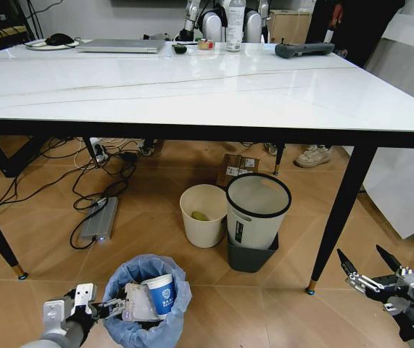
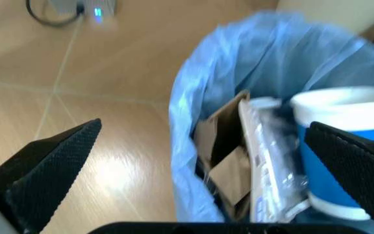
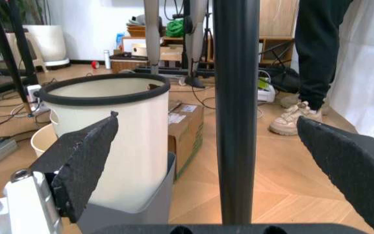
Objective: Pick up the trash bin and place the trash from the table into it.
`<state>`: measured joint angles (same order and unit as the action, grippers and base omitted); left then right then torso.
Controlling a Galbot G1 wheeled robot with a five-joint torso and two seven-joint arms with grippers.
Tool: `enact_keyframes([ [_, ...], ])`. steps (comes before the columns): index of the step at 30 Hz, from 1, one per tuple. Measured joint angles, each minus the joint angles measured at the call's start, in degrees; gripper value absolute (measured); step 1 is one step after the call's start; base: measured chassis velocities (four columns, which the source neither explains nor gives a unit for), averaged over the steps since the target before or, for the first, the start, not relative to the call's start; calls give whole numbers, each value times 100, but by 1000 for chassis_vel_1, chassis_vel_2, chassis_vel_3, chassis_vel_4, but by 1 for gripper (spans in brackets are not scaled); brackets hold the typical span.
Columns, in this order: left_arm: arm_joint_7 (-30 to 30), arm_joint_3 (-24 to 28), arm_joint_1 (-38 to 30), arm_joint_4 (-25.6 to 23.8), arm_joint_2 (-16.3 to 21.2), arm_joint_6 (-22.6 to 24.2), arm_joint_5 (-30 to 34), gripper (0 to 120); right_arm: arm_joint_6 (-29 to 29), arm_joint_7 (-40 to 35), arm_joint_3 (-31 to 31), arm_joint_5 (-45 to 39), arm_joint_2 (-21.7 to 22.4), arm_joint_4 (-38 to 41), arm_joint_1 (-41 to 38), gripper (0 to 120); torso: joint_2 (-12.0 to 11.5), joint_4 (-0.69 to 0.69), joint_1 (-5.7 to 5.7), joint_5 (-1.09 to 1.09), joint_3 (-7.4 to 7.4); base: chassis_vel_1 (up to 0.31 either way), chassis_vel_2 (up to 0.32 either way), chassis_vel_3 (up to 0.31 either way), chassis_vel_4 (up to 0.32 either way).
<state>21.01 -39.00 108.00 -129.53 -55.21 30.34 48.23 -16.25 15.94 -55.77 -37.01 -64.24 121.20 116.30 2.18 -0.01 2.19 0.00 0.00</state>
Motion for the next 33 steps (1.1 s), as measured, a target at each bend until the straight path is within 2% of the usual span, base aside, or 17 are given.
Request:
enact_keyframes([
  [8, 171, -206, 289, -495, -19, -124, -278, 110, 0, 0, 0, 0, 0, 0, 0, 100, 0, 0, 0, 0, 0, 0, 0, 0, 0],
  [15, 235, -230, 340, -600, -41, -140, -328, 102, 0, 0, 0, 0, 0, 0, 0, 100, 0, 0, 0, 0, 0, 0, 0, 0, 0],
  [21, 124, -242, 323, -674, -97, -471, -577, 100, 0, 0, 0, 0, 0, 0, 0, 100, 0, 0, 0, 0, 0, 0, 0, 0, 0],
  [24, -130, -282, 265, -744, -198, -823, -1023, 100, 0, 0, 0, 0, 0, 0, 0, 100, 0, -1, 0, 0, 0, 0, 0, 0, 0],
  [27, -604, -290, 290, -799, -420, -1400, -1889, 100, 0, 0, 0, 0, 0, 0, 0, 100, 0, 0, 0, 1, 0, 0, 0, 0, 0],
  [28, -604, -290, 290, -799, -420, -1400, -1889, 100, 0, 0, 0, 0, 0, 0, 0, 100, 0, 0, 0, 1, 0, 0, 0, 0, 0],
  [31, -1138, -218, 352, -670, -622, -2198, -2815, 100, 0, 0, 0, 0, 0, 0, 0, 100, 0, 1, 0, 1, 1, 0, 0, 0, 0],
  [33, -1329, -183, 326, -556, -730, -2762, -3212, 100, 0, 0, 0, 0, 0, 0, 0, 100, 0, 1, 0, 0, 0, 0, 0, 0, 0],
])
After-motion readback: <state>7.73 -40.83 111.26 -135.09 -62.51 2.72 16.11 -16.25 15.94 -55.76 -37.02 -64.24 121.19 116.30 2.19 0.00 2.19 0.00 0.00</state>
